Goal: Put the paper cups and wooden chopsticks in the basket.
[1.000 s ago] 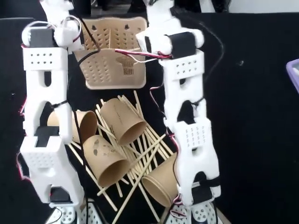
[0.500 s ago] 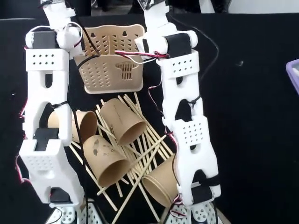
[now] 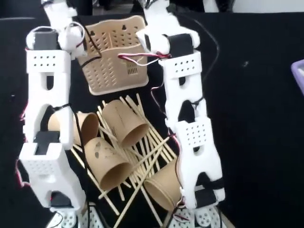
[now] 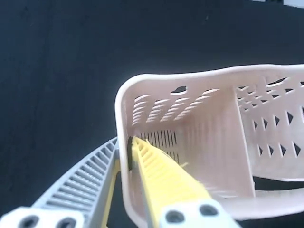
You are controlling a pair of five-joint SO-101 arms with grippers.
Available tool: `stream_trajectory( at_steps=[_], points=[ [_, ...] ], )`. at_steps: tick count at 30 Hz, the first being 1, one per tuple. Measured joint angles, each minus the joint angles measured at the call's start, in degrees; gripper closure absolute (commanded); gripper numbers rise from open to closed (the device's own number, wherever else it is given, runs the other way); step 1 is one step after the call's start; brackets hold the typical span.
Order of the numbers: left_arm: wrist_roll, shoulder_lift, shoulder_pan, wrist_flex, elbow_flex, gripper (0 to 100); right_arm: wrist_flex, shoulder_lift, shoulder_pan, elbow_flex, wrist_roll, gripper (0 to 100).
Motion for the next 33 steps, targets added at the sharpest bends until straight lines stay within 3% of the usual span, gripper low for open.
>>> stream_trajectory(
  at_steps=[12, 16, 23, 33],
  points=[
    [0.09, 0.35, 1.58, -4.66, 0.70, 97, 2.55, -0.09, 3.43, -0.09, 0.00, 98.6],
    [-3.87, 0.18, 1.67, -5.45, 2.99, 97, 6.24, 1.58, 3.69, -0.35, 0.00, 98.5],
    [-8.26, -0.09, 1.67, -2.73, 2.81, 85, 10.20, 1.49, 3.69, -1.14, -0.09, 85.1],
    [-8.70, 0.18, 1.23, -1.23, -1.93, 84, 9.67, 0.70, 3.87, -0.97, -0.09, 84.3]
  ],
)
